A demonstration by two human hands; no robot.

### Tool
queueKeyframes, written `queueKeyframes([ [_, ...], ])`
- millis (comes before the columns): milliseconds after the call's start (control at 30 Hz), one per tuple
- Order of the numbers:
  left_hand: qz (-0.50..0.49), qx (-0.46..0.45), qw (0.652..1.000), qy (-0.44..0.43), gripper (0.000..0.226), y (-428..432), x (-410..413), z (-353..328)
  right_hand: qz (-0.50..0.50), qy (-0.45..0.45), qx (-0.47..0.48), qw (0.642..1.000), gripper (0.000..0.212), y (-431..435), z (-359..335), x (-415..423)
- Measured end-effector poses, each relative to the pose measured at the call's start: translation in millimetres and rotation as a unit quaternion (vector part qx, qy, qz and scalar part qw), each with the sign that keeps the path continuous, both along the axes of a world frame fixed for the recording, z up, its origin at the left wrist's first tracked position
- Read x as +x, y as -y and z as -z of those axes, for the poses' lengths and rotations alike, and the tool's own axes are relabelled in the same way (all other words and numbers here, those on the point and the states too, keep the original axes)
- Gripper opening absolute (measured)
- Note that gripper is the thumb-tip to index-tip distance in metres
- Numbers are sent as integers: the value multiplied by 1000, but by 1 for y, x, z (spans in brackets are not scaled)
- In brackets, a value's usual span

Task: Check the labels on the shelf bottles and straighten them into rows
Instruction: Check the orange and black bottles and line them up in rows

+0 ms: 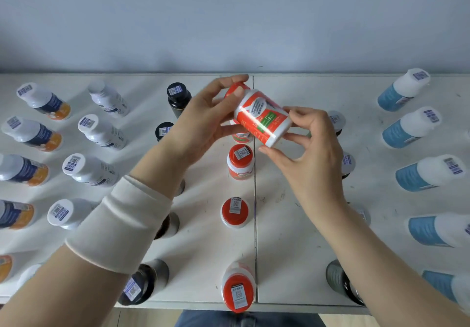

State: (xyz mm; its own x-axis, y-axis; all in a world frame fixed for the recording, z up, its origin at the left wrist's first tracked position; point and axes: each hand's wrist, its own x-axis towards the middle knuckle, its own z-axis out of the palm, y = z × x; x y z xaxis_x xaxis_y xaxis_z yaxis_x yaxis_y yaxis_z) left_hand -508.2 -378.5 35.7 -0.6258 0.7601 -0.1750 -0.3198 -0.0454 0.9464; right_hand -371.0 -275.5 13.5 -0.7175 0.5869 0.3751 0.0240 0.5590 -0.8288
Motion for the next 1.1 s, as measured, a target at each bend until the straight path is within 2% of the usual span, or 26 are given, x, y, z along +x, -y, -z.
queueKeyframes([
  [133,9,-18,996,-86,24,-7,-15,-7,1,30,-22,999,56,-10,-2,-6],
  [233,29,-45,979,-199,24,-15,-33,-16,-16,97,9,995,52,-29,-11,-15],
  [367,64,-92,919,-379,27,-33,-61,-26,-38,193,107,975,45,-55,-19,-37],
  [433,73,-124,889,-434,28,-42,-74,-24,-60,241,145,958,45,-62,-20,-49],
  [633,100,-222,825,-510,35,-66,-101,13,-87,337,187,919,46,-73,-12,-72],
  [733,130,-254,806,-518,35,-72,-104,33,-92,360,188,909,46,-75,-6,-78],
  [967,135,-276,807,-504,33,-75,-104,50,-93,376,186,903,46,-74,-2,-82],
  [1100,156,-300,786,-517,41,-72,-98,42,-91,382,197,899,47,-73,-5,-80],
])
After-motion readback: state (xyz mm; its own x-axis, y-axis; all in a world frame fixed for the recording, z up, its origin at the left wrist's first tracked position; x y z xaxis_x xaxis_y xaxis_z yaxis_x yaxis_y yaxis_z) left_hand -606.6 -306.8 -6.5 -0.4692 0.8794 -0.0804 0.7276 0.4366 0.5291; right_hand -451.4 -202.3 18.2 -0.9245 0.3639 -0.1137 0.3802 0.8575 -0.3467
